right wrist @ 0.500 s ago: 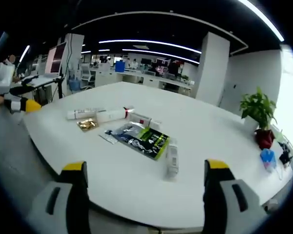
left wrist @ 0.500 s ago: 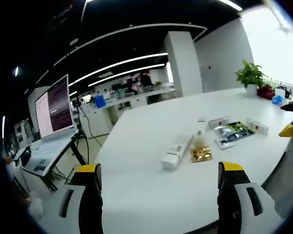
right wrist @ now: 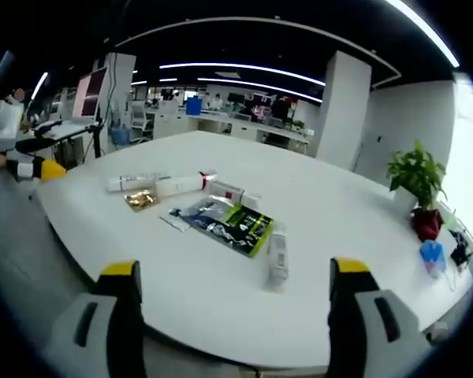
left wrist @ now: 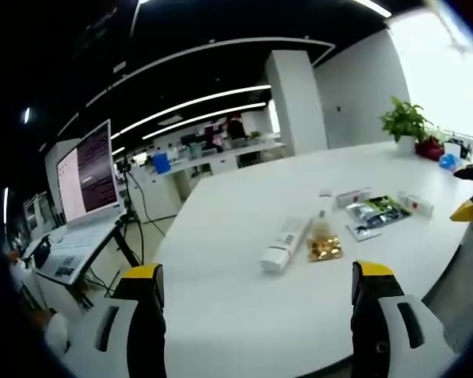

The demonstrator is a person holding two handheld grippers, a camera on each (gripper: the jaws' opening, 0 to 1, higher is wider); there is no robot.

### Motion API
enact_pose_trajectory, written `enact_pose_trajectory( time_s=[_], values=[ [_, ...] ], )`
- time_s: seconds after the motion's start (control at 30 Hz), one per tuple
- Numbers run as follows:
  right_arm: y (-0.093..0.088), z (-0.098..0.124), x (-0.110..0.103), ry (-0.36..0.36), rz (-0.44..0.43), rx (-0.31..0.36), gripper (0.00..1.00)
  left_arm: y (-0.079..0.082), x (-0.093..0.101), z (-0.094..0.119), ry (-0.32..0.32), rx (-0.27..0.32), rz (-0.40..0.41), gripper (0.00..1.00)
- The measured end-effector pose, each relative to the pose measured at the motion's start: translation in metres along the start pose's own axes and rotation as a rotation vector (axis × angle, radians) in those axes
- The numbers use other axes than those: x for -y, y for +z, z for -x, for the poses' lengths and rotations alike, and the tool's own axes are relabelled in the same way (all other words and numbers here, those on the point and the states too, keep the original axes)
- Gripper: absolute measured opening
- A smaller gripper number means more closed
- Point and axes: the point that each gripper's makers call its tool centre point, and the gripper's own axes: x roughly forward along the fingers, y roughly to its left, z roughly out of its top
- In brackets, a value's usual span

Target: Arrange the skincare products in the storage area until every visible bottle or jar stands upright without overlapping.

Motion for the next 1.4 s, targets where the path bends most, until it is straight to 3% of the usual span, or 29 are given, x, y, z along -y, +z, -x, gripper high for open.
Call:
enact_pose_trajectory(
  time_s=[1.13,1.27,1.4],
  values=[
    [0.0,0.001,0.003,-0.012,-0.003,0.007,1.0,-0.003,0.001,0.002,0.004,-0.042,-0.027,0.97],
    [0.001,0.001,0.002,-0.009,-0.004,0.009,1.0,-0.006,-0.007,0.001,0.012,-0.068,-0.048,0.97],
    [0.001,0.001,0.002,-0.01,-0.003,0.006,1.0,-0.009,-0.009,-0.001,-0.012,-0.089,-0.009,0.97]
  ],
)
